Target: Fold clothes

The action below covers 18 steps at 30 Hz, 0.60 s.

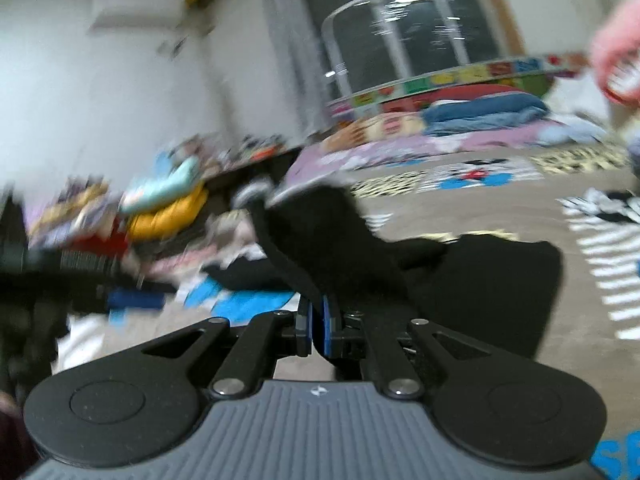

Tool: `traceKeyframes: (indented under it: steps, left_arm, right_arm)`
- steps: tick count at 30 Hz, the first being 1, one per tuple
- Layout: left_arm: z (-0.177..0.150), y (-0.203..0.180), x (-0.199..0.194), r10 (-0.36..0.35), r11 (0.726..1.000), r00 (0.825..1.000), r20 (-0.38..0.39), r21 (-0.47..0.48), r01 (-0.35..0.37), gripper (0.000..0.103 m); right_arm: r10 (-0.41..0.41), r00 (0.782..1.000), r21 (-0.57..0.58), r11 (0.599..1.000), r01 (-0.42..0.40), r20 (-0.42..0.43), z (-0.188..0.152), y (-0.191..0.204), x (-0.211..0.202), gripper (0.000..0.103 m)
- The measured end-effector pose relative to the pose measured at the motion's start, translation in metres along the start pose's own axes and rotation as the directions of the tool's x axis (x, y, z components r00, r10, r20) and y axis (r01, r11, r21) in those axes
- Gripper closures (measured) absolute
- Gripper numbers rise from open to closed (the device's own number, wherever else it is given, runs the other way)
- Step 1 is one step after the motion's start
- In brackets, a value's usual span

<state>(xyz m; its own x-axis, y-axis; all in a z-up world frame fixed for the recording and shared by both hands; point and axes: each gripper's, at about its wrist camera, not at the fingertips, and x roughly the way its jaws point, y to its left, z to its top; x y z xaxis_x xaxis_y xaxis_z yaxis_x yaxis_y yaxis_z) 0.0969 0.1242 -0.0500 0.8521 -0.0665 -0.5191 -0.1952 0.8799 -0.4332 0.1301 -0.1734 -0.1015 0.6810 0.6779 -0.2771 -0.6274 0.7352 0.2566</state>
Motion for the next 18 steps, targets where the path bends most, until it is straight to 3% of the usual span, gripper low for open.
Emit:
traceKeyframes:
  steps: [4, 11, 15, 18]
  left_arm:
    - [0.001, 0.004, -0.006, -0.012, 1.0, 1.0, 0.007, -0.005, 0.013, 0.064]
    - [0.005, 0.003, -0.013, -0.032, 0.999, 0.999, 0.019, 0.018, 0.032, 0.064]
    - [0.006, 0.0, -0.018, -0.032, 0.998, 0.999, 0.027, 0.048, 0.031, 0.064]
    - [0.008, 0.001, -0.022, -0.03, 0.998, 0.999, 0.034, 0.057, 0.028, 0.064]
  right_arm:
    - [0.045, 0.997, -0.128, 0.99, -0.053, -0.061, -0.006, 0.035, 0.008, 0.096]
    - [0.144, 0.973, -0.297, 0.935, -0.194, -0.182, -0.023, 0.096, 0.019, 0.096]
    - [0.178, 0.956, -0.329, 0.911, -0.25, -0.232, -0.033, 0.121, 0.024, 0.096]
    - [0.217, 0.944, -0.292, 0.912, -0.286, -0.247, -0.034, 0.132, 0.026, 0.096]
